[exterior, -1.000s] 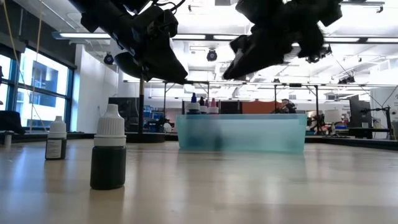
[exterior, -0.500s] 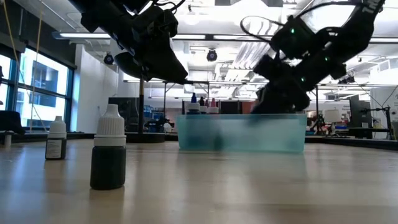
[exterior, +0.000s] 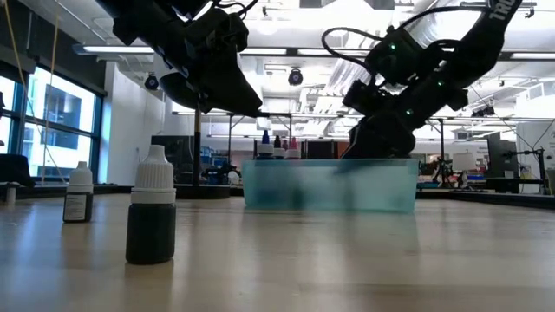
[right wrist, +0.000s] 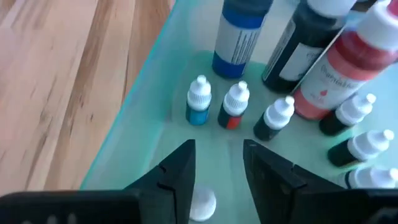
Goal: Pick & Place food coloring
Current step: Put the small black food coloring bottle into the green container
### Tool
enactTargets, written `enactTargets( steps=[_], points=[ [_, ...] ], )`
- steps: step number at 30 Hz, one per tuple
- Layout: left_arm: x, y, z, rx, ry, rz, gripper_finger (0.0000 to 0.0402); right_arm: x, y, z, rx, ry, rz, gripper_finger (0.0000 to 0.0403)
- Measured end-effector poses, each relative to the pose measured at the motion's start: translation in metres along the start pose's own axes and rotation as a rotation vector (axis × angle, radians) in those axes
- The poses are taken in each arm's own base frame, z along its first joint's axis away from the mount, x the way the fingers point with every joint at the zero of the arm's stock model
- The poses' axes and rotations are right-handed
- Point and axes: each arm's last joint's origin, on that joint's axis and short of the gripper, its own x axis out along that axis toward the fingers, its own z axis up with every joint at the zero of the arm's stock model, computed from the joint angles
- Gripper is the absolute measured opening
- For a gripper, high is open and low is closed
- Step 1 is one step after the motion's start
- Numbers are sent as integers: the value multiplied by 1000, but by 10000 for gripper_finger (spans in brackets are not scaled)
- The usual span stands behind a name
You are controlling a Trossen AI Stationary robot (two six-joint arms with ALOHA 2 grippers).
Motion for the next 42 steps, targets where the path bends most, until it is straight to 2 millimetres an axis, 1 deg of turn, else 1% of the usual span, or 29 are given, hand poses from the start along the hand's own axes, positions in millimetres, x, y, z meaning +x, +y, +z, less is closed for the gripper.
enactTargets(
  steps=[5, 8, 12, 15, 18, 21, 24, 27, 30, 33, 37, 40, 42],
  points=[
    [0, 0, 0, 0, 0, 0, 140, 0, 0, 16, -30, -12, 5, 126],
    [0, 0, 0, 0, 2, 1, 140, -5, 4, 33, -59, -1, 22, 119],
    [0, 0, 0, 0, 7, -12, 140, -15, 16, 58, -62, -2, 66, 111],
    [-2, -6, -3, 12, 45, -84, 140, -20, 30, 72, -94, -15, 125, 105],
    [-15, -18, -8, 45, 102, -132, 140, -24, 44, 81, -137, -19, 146, 101],
    [-35, -30, -14, 70, 149, -127, 140, -36, 53, 89, -199, -2, 139, 97],
    [-57, -42, -16, 63, 154, -122, 140, -58, 57, 98, -252, 15, 115, 94],
    [-77, -54, -23, 38, 188, -155, 140, -85, 59, 105, -248, 12, 67, 88],
    [-89, -70, -32, 41, 220, -181, 140, -107, 59, 101, -234, -16, 64, 81],
    [-93, -85, -42, 53, 203, -122, 140, -117, 59, 85, -234, -41, 103, 75],
    [-89, -94, -58, 34, 238, 6, 140, -114, 59, 57, -222, -136, 141, 74],
    [-80, -97, -63, -62, 271, 22, 140, -109, 59, 39, -211, -218, 151, 75],
    [-72, -99, -68, -80, 302, 26, 140, -107, 59, 29, -206, -262, 160, 75]
  ],
)
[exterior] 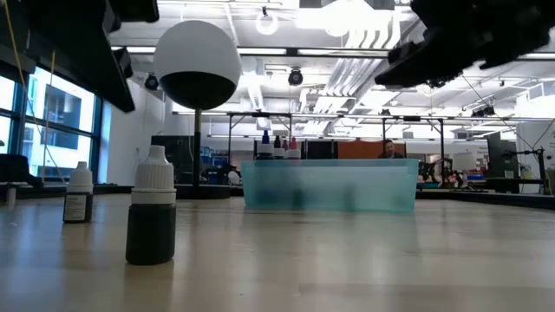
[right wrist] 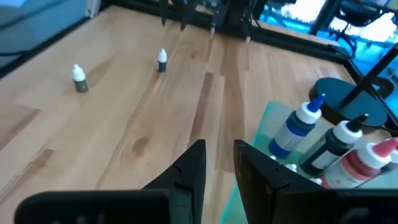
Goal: Pick & Place food coloring
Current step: Put the small black food coloring bottle into the green container
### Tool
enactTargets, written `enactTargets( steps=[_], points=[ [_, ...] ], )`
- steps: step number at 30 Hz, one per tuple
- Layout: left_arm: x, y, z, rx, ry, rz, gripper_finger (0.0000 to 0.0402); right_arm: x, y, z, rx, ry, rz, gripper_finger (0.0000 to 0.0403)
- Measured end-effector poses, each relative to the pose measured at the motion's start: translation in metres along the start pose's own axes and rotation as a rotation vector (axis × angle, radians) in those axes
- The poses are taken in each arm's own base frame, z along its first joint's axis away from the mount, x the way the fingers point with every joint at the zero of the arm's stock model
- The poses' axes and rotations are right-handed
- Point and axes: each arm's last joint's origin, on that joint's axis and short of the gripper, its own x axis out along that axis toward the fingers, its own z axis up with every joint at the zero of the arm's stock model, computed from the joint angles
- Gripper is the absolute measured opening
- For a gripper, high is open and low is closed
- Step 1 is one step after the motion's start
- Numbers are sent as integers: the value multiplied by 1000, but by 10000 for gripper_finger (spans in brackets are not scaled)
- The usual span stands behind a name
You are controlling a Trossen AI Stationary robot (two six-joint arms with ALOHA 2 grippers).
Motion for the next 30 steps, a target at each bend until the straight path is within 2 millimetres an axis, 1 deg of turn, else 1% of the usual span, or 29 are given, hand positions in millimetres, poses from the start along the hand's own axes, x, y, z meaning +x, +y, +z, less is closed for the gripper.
enactTargets(
  steps=[5, 9, 12, 16, 20, 24, 30],
  points=[
    [19, -7, -7, 22, 67, 3, 140, 0, 5, -24, 38, -67, -3, 74],
    [27, -15, -13, 85, 44, 21, 140, 0, 8, -37, 45, -110, -9, 74],
    [32, -18, -21, 130, 63, 48, 140, -1, 9, -44, 45, -126, -11, 74],
    [36, -15, -26, 69, 91, 46, 140, -3, 11, -54, 54, -101, -6, 74],
    [44, -6, -40, 34, 124, 56, 140, -3, 11, -55, 75, -97, -6, 74],
    [52, 1, -51, -10, 96, 18, 140, -3, 10, -54, 73, -112, -8, 74],
    [59, 6, -59, -47, 50, -26, 140, -3, 10, -53, 72, -123, -10, 74]
  ],
)
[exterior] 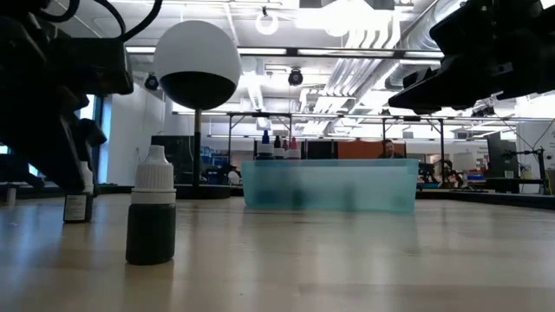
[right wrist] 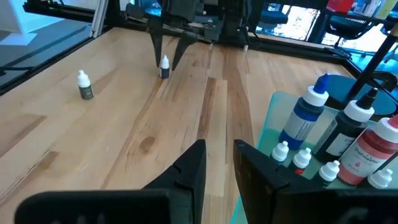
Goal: Pick & Place food coloring
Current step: Put the small black food coloring bottle into the green container
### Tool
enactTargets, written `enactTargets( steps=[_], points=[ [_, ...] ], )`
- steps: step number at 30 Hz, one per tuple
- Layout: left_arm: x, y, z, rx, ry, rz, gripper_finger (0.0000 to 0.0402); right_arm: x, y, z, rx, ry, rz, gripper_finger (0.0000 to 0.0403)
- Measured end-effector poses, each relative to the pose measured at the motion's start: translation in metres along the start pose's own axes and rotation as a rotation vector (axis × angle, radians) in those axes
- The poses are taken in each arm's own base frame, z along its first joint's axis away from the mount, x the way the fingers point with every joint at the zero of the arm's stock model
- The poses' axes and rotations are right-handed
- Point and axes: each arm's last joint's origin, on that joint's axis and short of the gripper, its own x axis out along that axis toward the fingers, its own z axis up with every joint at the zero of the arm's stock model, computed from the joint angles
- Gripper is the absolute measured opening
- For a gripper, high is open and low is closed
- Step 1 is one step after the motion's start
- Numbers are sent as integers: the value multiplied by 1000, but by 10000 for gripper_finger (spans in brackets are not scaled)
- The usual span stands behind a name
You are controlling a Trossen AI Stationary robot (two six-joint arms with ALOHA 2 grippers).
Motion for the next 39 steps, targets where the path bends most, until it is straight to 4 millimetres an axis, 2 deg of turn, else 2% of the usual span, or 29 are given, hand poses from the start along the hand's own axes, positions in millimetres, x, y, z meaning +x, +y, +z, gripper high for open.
enactTargets(
  steps=[12, 28, 39],
  points=[
    [0, -3, 5, -25, -83, -25, 140, 0, 0, 0, -3, 2, 0, 73],
    [1, 4, -4, 14, 27, 32, 138, 0, 0, 0, -3, 2, 0, 73],
    [0, 5, -2, 13, -35, 79, 66, 0, 0, 0, -3, 2, 0, 73]
  ],
)
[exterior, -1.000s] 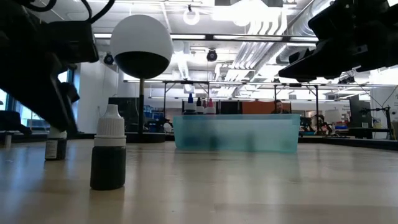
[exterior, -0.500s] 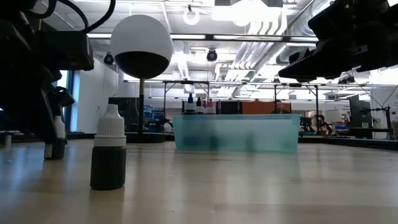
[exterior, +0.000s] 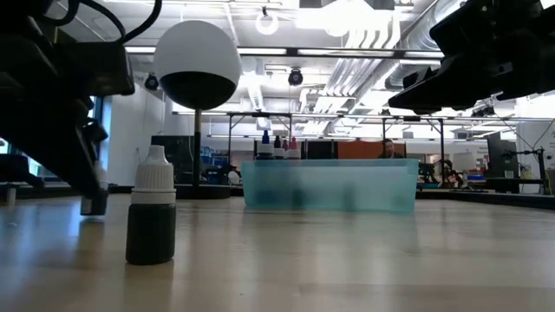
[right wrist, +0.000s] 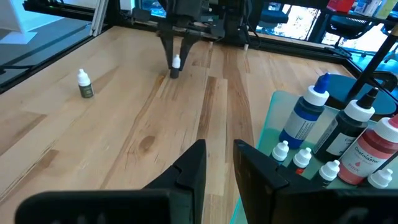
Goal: Pick & Place food coloring
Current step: Put the small black food coloring bottle into the green container
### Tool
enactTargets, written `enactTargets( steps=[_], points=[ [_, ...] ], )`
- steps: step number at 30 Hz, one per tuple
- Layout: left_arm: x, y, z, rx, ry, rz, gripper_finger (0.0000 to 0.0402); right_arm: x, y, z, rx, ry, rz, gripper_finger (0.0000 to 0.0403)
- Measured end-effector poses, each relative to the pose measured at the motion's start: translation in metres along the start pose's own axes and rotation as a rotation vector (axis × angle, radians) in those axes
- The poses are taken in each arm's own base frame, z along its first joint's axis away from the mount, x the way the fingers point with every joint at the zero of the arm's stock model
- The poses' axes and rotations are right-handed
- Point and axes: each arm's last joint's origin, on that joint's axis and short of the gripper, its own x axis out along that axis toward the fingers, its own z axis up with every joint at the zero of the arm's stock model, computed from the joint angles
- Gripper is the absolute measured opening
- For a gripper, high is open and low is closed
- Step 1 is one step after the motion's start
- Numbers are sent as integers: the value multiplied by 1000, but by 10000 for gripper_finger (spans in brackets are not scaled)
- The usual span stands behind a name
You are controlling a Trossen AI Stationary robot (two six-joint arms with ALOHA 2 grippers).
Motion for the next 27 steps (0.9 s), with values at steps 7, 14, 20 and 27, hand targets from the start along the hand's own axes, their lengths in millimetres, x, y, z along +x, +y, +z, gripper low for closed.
enactTargets(
  steps=[7, 14, 20, 27],
  points=[
    [-3, -3, 11, -20, -129, 65, 64, 0, 0, 0, 0, 0, 0, 73],
    [-12, -4, 83, -62, -294, 96, 65, 0, 0, 0, 0, 0, 0, 73],
    [-23, 27, 162, -18, -379, 18, 65, 0, 0, 0, 6, 0, 0, 73],
    [-3, 81, 228, 63, -446, 53, 65, 0, 0, -3, 7, 38, 4, 73]
  ],
)
